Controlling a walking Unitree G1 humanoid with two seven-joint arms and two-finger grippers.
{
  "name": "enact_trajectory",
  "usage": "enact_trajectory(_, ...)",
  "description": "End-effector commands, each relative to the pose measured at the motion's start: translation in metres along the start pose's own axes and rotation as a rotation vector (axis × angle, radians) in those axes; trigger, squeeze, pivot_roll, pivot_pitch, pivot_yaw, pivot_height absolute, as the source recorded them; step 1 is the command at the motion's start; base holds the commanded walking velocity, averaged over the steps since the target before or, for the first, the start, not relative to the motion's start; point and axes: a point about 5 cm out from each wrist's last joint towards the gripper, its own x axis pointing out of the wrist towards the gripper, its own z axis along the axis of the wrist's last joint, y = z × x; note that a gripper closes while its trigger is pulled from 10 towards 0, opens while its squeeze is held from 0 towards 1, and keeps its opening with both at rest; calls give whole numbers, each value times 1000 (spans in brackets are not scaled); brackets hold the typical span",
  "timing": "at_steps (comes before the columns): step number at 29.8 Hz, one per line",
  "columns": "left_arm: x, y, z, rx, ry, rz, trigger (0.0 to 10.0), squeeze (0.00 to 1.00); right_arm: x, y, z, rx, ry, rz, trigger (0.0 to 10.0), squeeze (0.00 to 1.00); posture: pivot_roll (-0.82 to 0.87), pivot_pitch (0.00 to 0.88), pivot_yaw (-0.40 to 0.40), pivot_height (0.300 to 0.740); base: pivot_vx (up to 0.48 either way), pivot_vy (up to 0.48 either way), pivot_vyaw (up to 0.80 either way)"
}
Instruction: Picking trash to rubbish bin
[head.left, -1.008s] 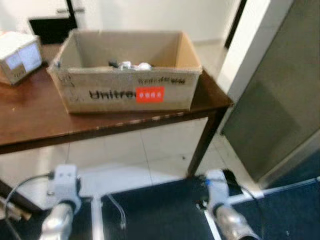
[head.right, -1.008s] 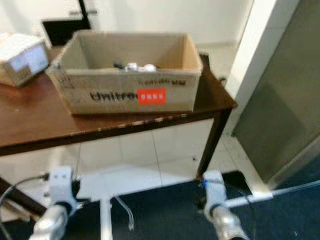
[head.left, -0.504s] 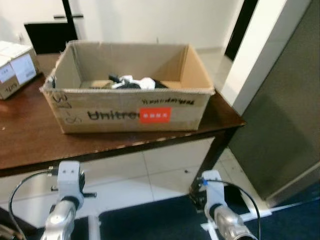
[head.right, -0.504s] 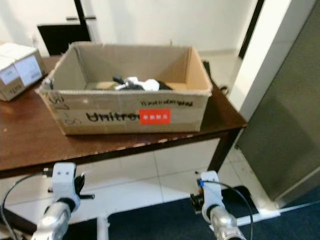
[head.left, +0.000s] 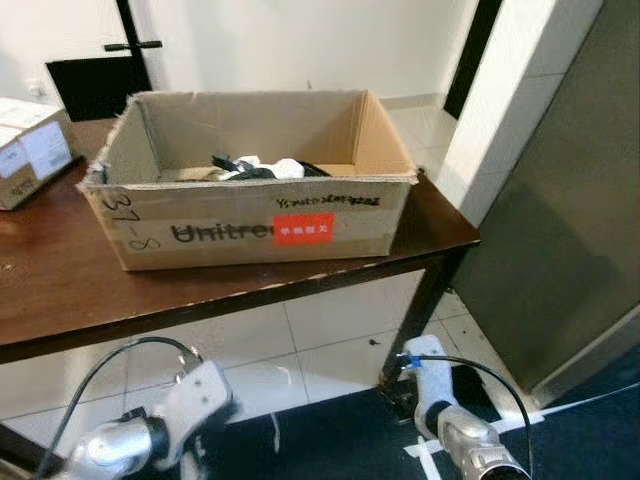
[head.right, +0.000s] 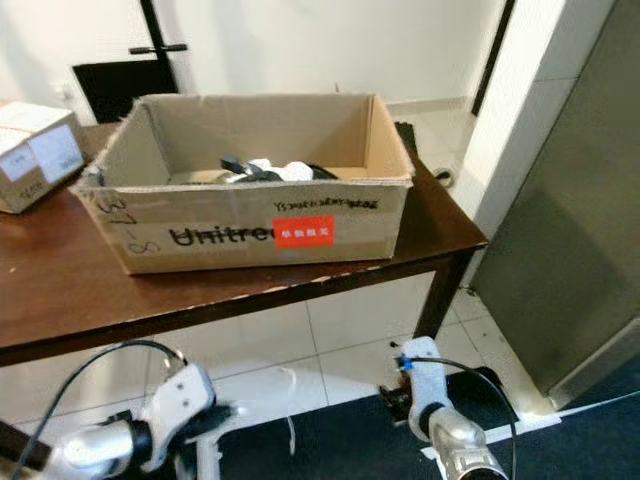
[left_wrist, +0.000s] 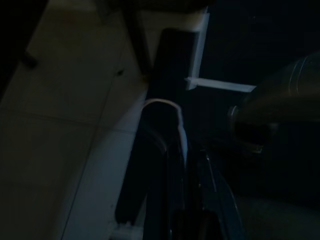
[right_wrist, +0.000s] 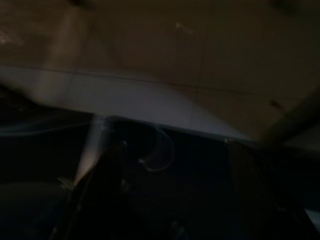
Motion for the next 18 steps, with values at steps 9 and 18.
enact_trajectory(9,-30,26,69,153,39,-167,10000,0,-23,7,74,-100,-132,389,10000,0,20,99,-12,740,0,0,0)
enact_trajectory(18,-53,61,169,329,-309,-61,10000,0,-48,15,132,-24,-326,556,10000,0,23,94,-15,740,0,0,0)
